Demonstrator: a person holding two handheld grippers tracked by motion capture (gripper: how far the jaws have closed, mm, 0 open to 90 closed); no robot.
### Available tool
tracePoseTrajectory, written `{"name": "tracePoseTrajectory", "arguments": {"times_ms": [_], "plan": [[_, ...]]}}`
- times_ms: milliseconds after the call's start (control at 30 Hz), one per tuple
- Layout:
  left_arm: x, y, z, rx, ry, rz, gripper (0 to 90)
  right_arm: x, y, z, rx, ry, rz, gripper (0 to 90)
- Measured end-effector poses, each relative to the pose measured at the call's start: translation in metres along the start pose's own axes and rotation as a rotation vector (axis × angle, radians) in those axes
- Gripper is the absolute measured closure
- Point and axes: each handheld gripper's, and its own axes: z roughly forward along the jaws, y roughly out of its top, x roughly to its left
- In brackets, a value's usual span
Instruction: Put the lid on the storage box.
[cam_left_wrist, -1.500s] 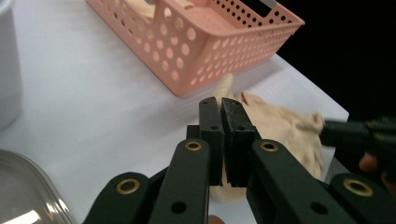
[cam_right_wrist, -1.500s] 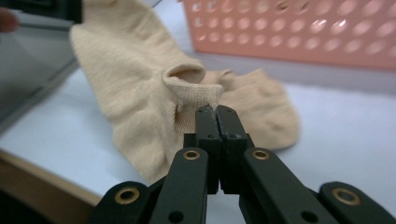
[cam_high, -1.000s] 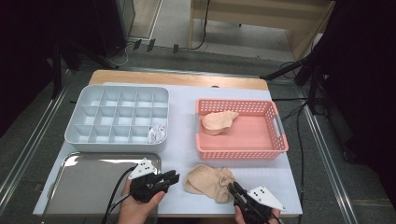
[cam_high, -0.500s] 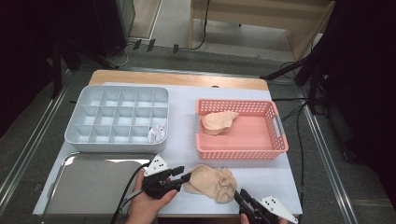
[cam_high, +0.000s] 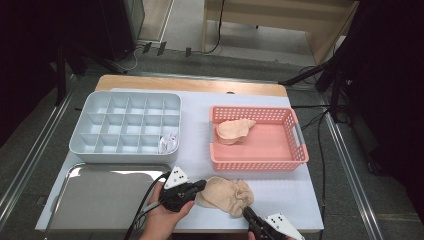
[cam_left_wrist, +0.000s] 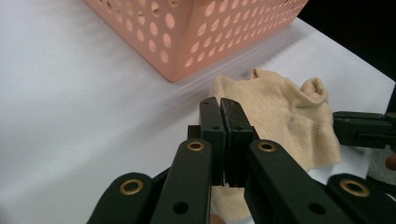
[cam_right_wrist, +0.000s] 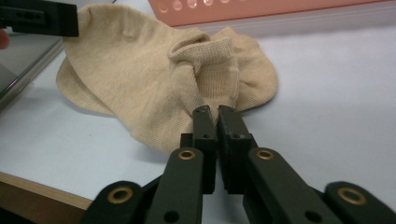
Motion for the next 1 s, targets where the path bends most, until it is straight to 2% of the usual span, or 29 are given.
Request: {"name": "tracePoseTrajectory", "arguments": {"times_ms": [133,300,400,600,733,800,900,933,1000], "plan": [[0.002,-0.001,-0.006,-0.012,-0.021,-0.021,90.0,-0.001,0.004,-0.001,0.010,0.004,-0.006,89.1],[0.004,-0.004,-0.011,-0.027,-0.044,-0.048,90.0,-0.007,0.011,-0.007,-0.011,-0.005,-0.007,89.2],[0.002,-0.008,-0.014,-0.029,-0.049,-0.048,88.9,-0.012,0.016,-0.009,-0.025,-0.016,-0.028,89.2],[-0.001,-0.014,-0.015,-0.016,-0.054,-0.041,89.3,-0.019,0.024,-0.011,-0.043,-0.012,-0.017,89.4],[-0.006,-0.022,-0.016,0.017,-0.058,-0.030,89.0,-0.023,0.030,-0.012,-0.056,-0.021,-0.028,89.4],[-0.007,-0.024,-0.016,0.026,-0.056,-0.031,85.6,-0.026,0.032,-0.010,-0.050,-0.017,-0.031,88.7],[-0.006,-0.024,-0.019,0.013,-0.037,-0.039,76.7,-0.031,0.032,-0.009,-0.048,-0.013,0.001,84.9],[-0.005,-0.023,-0.020,0.010,-0.038,-0.046,70.2,-0.033,0.031,-0.010,-0.049,-0.006,0.032,81.9],[-0.004,-0.022,-0.019,0.008,-0.042,-0.057,68.4,-0.034,0.031,-0.011,-0.049,-0.001,0.043,81.0]]}}
